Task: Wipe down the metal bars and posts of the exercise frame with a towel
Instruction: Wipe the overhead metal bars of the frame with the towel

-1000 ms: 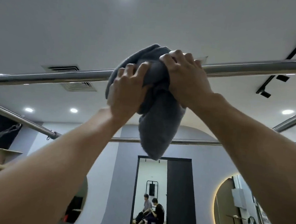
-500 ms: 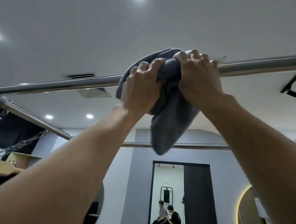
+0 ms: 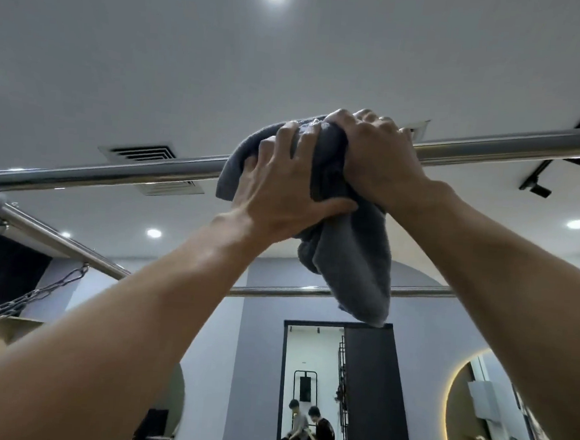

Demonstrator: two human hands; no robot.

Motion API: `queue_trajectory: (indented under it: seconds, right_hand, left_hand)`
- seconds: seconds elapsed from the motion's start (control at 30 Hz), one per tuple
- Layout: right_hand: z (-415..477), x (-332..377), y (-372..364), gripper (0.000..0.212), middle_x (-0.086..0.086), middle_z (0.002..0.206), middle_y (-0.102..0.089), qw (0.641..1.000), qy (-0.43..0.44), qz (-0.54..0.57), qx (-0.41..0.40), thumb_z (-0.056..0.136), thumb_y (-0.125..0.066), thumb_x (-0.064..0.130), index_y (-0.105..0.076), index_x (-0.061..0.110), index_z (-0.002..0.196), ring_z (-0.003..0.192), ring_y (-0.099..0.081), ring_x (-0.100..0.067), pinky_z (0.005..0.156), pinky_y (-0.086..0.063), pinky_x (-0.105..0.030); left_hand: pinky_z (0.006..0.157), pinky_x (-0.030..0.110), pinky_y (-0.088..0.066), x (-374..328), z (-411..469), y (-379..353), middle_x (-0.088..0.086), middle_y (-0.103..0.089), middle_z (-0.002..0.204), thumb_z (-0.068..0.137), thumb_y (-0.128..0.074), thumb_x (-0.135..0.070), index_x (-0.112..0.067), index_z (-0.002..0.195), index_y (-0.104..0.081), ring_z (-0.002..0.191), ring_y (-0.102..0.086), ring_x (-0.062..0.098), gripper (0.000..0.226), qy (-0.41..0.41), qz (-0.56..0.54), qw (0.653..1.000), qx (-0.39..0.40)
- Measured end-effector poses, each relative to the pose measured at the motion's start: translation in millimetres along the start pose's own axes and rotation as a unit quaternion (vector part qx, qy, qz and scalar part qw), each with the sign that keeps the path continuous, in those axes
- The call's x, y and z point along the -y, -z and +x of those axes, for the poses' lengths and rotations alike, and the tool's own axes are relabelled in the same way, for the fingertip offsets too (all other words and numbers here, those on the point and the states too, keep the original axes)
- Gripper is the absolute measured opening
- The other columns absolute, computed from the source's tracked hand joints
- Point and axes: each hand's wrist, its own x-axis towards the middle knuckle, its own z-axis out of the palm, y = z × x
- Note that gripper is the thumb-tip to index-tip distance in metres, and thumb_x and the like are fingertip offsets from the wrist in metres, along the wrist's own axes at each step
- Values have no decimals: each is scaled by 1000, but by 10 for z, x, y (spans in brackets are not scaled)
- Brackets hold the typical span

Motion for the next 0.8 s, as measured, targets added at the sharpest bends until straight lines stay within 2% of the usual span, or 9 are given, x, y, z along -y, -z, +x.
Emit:
queue_trajectory:
  seconds: [0.07,0.17,0.23,0.3,0.4,0.47,0.57,0.7,0.8]
  right_hand:
    - [10,41,-3,40,-10,124,-54,1000,-3,11,0,90,-46,13,-47,25,129,116,-52,-37,96,-39,-51]
    - [31,129,-4,35,-9,124,-54,1000,-7,23,8,94,-41,15,-48,25,127,116,-51,-37,97,-38,-51]
    - [34,153,-16,32,-9,122,-55,1000,-4,14,1,96,-38,17,-49,25,125,115,-51,-37,96,-39,-52]
    - [32,157,-9,32,-10,121,-55,1000,0,1,0,97,-38,17,-48,23,126,114,-52,-37,96,-39,-52]
    - [41,142,23,34,-11,118,-57,1000,5,-5,2,96,-38,14,-49,20,127,111,-54,-37,93,-41,-50]
    - [51,116,23,35,-10,115,-58,1000,20,-5,-8,95,-39,14,-48,21,128,107,-56,-37,90,-44,-49]
    - [26,75,7,43,-11,118,-59,999,36,31,-5,96,-39,21,-42,29,137,107,-56,-37,90,-45,-50]
    - [-46,100,16,50,-12,132,-56,998,26,64,-1,98,-39,49,-38,30,144,116,-53,-37,98,-39,-49]
    - [-100,200,2,77,-15,137,-51,999,42,6,20,86,-42,72,-32,26,147,118,-52,-38,100,-36,-49]
  left_hand:
    - [115,56,-23,-51,-77,-57,10,-13,160,56,-64,-84,-23,155,-8,143,-20,36,128,8,34,999,16]
    - [114,64,-17,-106,-200,-199,19,4,161,52,-65,-85,-23,155,7,145,-8,46,139,3,85,996,-7]
    - [110,67,-21,-88,-206,-290,21,5,161,56,-72,-73,-22,154,9,144,-10,50,137,7,126,992,-28]
    - [107,66,-29,-48,-186,-321,23,-1,160,62,-79,-50,-22,152,10,140,-21,52,130,6,164,985,-49]
    - [96,58,-44,57,-133,-255,23,-23,155,63,-81,-25,-23,151,-3,121,-45,48,117,-21,164,983,-74]
    - [85,54,-52,169,-105,-150,20,-35,148,66,-79,-21,-20,151,-18,112,-51,43,104,-50,120,988,-87]
    - [89,51,-52,379,-49,67,14,-44,142,71,-73,-22,-17,147,-35,114,-55,38,85,-90,54,991,-83]
    - [94,47,-51,630,77,273,10,-48,134,76,-56,-25,-21,147,-40,113,-56,33,73,-112,32,992,-38]
    - [96,48,-49,727,124,350,9,-49,136,78,-49,-20,-22,147,-40,114,-57,33,69,-101,11,995,-12]
